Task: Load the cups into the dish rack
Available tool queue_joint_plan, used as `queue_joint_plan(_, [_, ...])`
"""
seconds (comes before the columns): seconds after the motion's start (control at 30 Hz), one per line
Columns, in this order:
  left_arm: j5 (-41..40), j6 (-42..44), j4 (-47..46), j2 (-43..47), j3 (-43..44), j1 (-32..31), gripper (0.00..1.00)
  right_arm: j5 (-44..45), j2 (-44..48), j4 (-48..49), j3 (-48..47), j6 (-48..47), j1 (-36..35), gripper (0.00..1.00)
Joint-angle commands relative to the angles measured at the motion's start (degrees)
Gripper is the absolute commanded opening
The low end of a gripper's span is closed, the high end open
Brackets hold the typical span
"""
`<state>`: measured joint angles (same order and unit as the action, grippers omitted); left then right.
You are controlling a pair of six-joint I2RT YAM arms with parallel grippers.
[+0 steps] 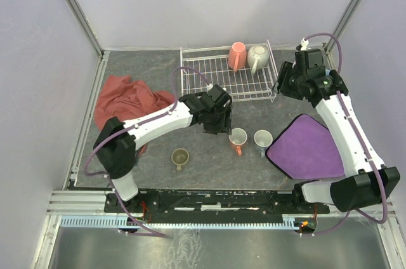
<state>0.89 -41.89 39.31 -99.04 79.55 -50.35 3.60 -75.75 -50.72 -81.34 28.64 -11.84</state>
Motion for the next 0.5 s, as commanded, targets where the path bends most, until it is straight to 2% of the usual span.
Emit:
queue_joint_plan(0.0, [-2.76, -4.22, -1.52, -2.22, 4.01, -0.80, 0.64, -2.37, 2.28, 2.46, 1.53, -0.56, 0.84, 0.60])
queue_joint_plan(0.47, [-2.36, -4.17, -3.15, -6.32, 4.74, -1.04, 0.60, -3.73, 2.34, 3.86, 2.42, 0.36, 1.48, 0.60])
